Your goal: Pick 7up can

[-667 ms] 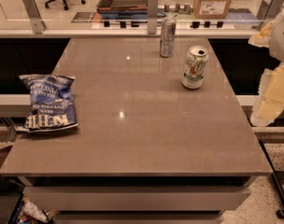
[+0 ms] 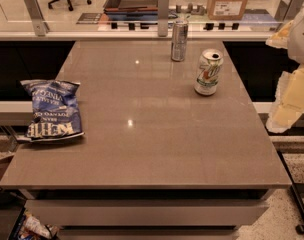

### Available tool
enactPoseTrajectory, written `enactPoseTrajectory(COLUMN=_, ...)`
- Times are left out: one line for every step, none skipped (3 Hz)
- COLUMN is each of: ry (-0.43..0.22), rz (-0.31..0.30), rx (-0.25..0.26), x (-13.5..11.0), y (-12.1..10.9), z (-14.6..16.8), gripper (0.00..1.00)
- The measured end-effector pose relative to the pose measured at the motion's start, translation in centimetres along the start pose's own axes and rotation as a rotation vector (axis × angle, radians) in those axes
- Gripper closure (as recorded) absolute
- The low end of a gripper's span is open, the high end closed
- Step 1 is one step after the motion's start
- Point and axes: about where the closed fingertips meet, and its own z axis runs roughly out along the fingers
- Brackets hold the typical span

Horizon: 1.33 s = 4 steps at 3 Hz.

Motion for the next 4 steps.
enactPoseTrajectory(ry=-0.082, rz=0.034, rx=0.019, x=0.6, y=-1.6, z=0.7, gripper=0.00)
enactPoseTrajectory(ry=-0.230, rz=0.084, rx=0.021, x=1.0, y=-3.2, z=3.0, gripper=0.00)
enactPoseTrajectory(ry=-0.371, rz=0.141, rx=0.032, x=0.9, y=-4.8, z=5.1, gripper=0.00)
enactPoseTrajectory(ry=-0.476, rz=0.182, rx=0.040, x=0.9, y=-6.0, z=7.4, gripper=0.00)
